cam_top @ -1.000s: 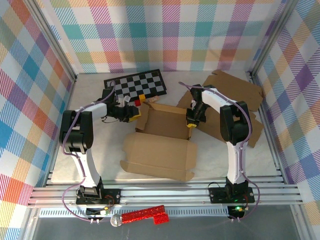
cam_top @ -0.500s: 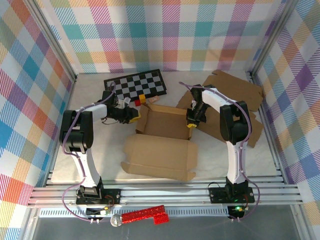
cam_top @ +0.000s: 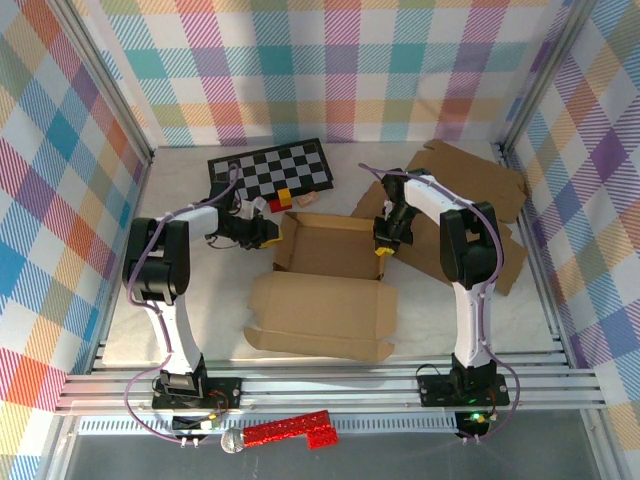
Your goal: Fold the paper box
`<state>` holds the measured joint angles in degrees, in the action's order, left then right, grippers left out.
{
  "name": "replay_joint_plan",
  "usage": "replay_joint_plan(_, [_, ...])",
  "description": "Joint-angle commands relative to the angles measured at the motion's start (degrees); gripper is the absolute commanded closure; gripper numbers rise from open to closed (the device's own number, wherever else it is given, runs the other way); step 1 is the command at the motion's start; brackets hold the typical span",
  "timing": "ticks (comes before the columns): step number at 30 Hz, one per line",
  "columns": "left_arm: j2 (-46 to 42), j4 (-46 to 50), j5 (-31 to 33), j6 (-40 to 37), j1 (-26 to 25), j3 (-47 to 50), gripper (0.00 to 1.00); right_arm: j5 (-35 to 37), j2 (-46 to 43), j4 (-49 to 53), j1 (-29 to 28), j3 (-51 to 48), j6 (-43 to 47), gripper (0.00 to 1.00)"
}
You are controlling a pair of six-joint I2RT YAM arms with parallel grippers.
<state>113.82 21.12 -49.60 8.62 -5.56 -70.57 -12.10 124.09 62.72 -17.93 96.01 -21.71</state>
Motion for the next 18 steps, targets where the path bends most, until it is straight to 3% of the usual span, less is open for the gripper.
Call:
replay_joint_plan(1, [2.21, 4.81, 3.05, -2.79, -1.76, -0.42, 0.79, -2.67, 0.85, -0.41, 0.16, 1.64, 0.23, 1.0])
replay_joint_plan(18, [1.32, 9.57, 11.69, -5.34, -5.47, -2.9, 1.0, -2.16, 0.93, -0.03, -0.08, 2.22, 0.23, 1.0])
